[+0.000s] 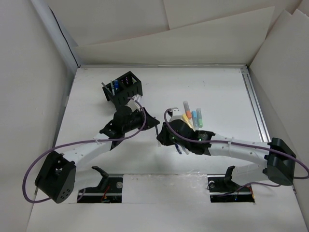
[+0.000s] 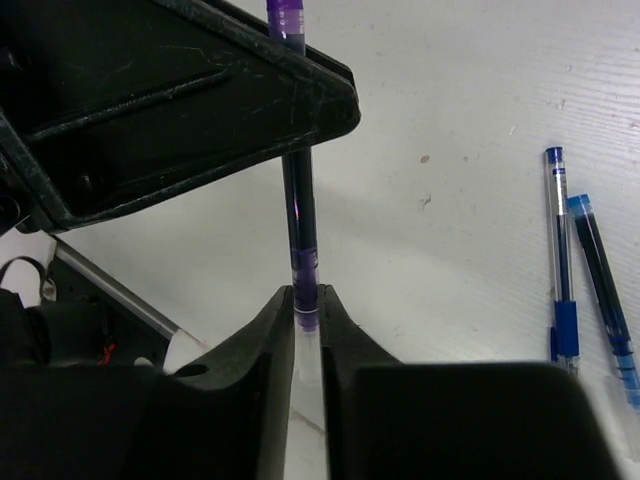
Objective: Sort the stationery into containers
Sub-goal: Place the pen in the storage box.
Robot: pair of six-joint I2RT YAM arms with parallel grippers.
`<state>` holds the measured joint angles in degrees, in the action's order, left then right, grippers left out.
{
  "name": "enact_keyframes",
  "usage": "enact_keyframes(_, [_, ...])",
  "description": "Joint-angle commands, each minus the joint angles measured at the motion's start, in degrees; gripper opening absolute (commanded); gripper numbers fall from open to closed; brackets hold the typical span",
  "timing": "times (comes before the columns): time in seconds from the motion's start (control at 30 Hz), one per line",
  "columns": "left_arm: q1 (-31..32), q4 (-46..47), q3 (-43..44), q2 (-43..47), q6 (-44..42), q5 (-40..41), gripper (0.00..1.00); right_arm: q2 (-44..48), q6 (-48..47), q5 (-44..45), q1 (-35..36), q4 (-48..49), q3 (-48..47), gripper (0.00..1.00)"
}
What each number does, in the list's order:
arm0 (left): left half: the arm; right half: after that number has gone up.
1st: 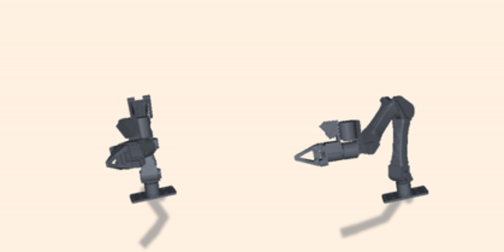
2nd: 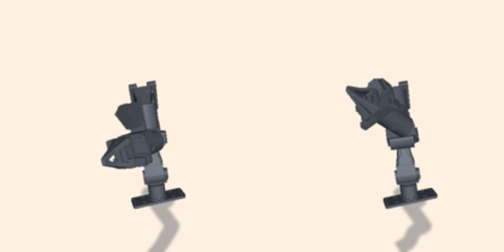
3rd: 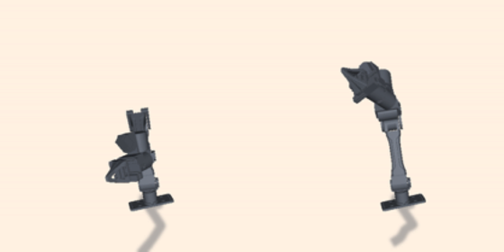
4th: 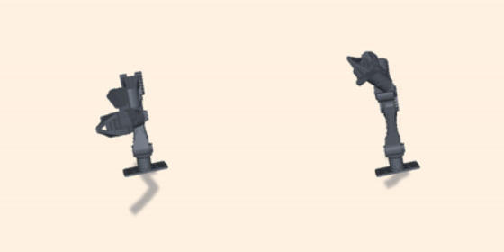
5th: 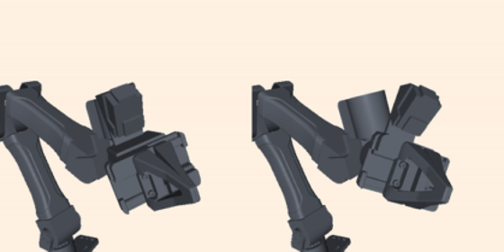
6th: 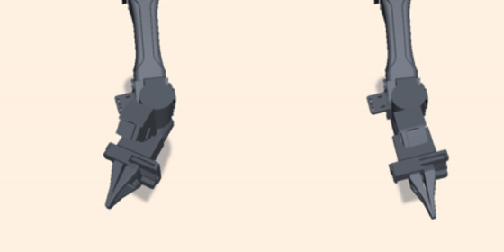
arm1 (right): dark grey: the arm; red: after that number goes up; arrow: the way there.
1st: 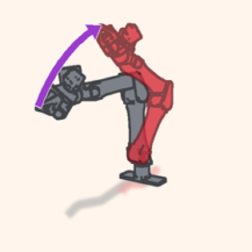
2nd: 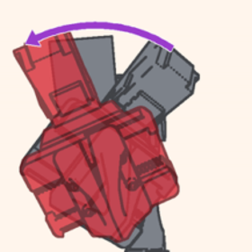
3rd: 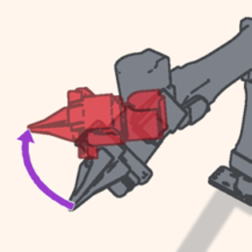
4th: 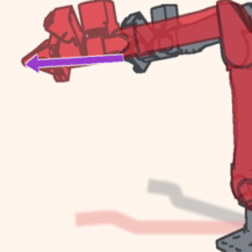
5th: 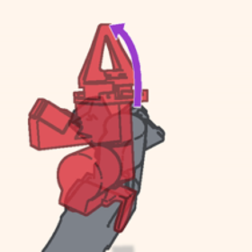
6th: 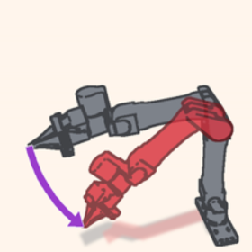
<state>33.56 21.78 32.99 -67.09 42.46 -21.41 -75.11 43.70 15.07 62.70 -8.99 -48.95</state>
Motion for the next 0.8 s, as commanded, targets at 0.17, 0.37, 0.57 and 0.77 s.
enact_keyframes(0.17, [-0.60,0.64,9.87,-1.45,-0.79,16.72,0.00,10.66,-0.11,2.07,0.41,2.23,2.18,0.62])
enact_keyframes(0.37, [-7.01,-2.80,21.57,-7.35,-0.72,29.30,0.00,16.22,1.99,7.16,0.41,2.23,8.07,0.65])
enact_keyframes(0.57, [-9.65,-10.25,37.91,-17.10,-4.30,51.33,0.00,16.22,5.43,11.29,0.41,2.23,10.72,0.28])
enact_keyframes(0.77, [-16.84,-15.80,48.12,-24.57,-10.19,57.70,0.00,19.12,7.10,12.70,0.41,2.23,13.79,0.00])
